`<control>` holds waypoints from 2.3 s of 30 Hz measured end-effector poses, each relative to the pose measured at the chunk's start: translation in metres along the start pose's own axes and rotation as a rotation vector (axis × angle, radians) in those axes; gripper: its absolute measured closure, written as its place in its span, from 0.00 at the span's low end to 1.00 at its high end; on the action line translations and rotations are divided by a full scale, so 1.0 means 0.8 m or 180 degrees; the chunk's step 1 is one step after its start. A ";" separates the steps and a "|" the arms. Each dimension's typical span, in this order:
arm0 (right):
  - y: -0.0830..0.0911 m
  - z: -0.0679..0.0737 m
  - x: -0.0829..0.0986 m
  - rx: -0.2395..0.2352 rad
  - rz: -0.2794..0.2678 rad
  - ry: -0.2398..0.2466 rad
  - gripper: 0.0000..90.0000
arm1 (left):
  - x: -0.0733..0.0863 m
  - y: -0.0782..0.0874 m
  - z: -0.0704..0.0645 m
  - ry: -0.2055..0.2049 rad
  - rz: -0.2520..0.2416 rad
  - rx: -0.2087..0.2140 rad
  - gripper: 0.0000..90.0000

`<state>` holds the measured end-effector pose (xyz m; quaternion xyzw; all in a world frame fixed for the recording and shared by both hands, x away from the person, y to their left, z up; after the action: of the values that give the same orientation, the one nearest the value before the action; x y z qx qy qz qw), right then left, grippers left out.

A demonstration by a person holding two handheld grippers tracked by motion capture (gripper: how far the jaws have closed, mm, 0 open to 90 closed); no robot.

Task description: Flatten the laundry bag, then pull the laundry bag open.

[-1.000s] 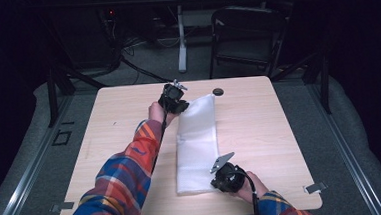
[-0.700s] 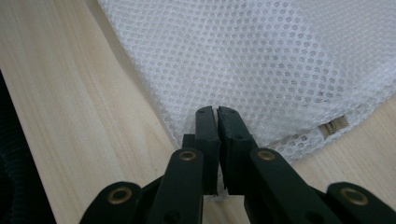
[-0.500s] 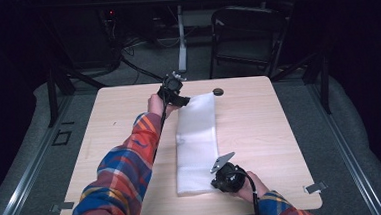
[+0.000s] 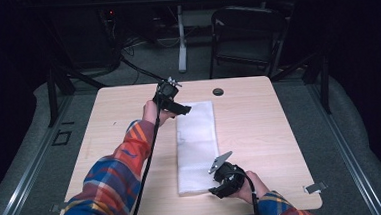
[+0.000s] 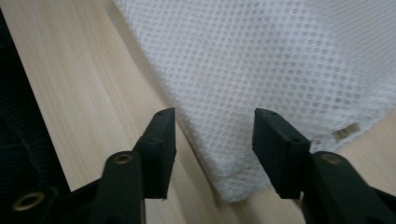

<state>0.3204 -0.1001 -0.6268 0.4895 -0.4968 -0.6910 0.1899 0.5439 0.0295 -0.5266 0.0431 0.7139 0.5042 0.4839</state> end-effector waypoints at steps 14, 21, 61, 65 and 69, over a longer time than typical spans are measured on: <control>0.028 -0.021 -0.005 0.0137 -0.0243 -0.0389 0.09 | 0.058 0.035 -0.074 -0.0221 -0.0096 0.0296 0.13; 0.034 -0.027 -0.002 0.0170 -0.0271 -0.0440 0.07 | 0.091 0.040 -0.098 -0.0215 -0.0118 0.0407 0.12; 0.036 -0.046 0.010 0.0249 -0.0206 -0.0624 0.08 | 0.176 0.027 -0.209 -0.0746 0.0256 0.0795 0.13; 0.036 -0.046 0.013 0.0243 -0.0148 -0.0602 0.08 | 0.182 0.018 -0.227 -0.0886 0.0300 0.0870 0.17; 0.036 -0.045 0.014 0.0227 -0.0138 -0.0613 0.10 | 0.188 0.011 -0.239 -0.1039 0.0362 0.0907 0.25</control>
<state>0.3401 -0.1386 -0.6083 0.4379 -0.5263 -0.7207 0.1088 0.3204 -0.0134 -0.6129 0.2322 0.6866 0.4111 0.5528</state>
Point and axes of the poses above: each handheld gripper's, and its own axes: y roughly backward along the jaws, x roughly out of its underside, z roughly to its left, the point moved 9 cm from there along -y, roughly forward along the jaws, and after that the axes turned 1 degree about x, right-handed, at the moved point
